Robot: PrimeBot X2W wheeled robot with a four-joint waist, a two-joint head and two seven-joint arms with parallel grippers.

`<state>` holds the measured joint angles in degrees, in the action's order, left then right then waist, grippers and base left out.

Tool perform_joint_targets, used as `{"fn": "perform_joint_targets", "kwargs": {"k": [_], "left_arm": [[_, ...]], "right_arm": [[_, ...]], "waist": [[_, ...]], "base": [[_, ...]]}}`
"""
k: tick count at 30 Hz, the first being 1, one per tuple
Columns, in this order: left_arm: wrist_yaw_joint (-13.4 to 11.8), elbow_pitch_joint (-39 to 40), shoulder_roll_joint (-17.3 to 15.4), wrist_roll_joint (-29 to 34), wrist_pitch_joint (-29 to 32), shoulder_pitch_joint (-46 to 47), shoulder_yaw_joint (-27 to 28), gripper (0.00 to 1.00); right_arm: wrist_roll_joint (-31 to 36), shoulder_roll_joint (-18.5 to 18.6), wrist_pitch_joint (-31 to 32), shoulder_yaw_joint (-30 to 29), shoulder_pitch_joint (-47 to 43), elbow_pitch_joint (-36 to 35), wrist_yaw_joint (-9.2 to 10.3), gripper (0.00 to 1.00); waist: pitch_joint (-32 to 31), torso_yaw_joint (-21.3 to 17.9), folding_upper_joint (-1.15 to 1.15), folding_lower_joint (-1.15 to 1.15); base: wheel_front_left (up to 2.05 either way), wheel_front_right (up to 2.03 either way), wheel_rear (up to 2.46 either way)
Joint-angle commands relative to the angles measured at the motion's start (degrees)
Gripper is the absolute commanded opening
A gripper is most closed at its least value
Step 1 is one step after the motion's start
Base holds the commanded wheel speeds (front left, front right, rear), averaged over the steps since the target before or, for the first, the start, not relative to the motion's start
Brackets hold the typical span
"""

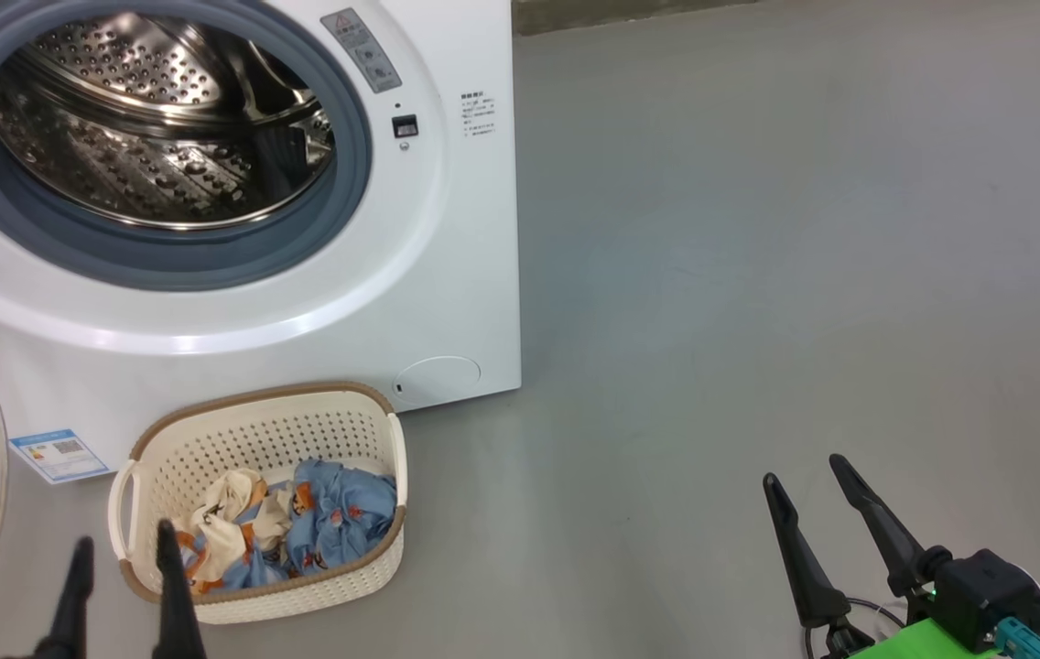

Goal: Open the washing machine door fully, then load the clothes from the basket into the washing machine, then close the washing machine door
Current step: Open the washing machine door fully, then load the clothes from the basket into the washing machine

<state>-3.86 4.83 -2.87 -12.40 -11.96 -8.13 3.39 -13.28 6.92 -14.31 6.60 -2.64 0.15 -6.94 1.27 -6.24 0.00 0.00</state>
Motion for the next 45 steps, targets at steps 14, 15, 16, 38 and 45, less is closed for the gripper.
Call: {"fn": "perform_joint_targets", "kwargs": {"k": [14, 15, 16, 38, 45], "left_arm": [[-0.76, -1.12, -0.78, 0.55, -0.55, -2.64, -1.86, 1.0], [-1.0, -1.28, -0.78, 0.68, -0.51, -2.69, -1.87, 1.0], [-1.18, -1.34, -0.79, 0.81, -0.49, -2.73, -1.93, 1.0], [-2.0, -2.43, -1.08, 0.59, -1.01, -2.74, -2.88, 1.0], [-2.12, -2.45, -1.55, 0.39, -1.14, -2.63, -2.87, 1.0]], "right_arm": [[0.23, -0.63, -0.69, 0.09, -1.15, -2.4, -0.55, 1.0], [0.24, -0.66, -0.69, 0.07, -1.18, -2.38, -0.55, 1.0], [0.25, -0.69, -0.69, 0.05, -1.22, -2.37, -0.55, 1.0], [0.25, -0.82, -0.69, -0.6, -1.51, -1.69, -0.55, 1.0], [0.25, -0.88, -0.69, -0.56, -1.64, -1.5, -0.55, 1.0]], "waist": [[-0.56, 2.43, 0.0, 0.0], [-0.61, 2.51, 0.0, 0.0], [-0.66, 2.58, 0.0, 0.0], [-0.96, 4.05, 0.0, 0.0], [-0.97, 4.34, 0.0, 0.0]], "base": [[0.0, 0.0, 0.0], [0.0, 0.0, 0.0], [0.0, 0.0, 0.0], [0.0, 0.0, 0.0], [0.0, 0.0, 0.0]]}}
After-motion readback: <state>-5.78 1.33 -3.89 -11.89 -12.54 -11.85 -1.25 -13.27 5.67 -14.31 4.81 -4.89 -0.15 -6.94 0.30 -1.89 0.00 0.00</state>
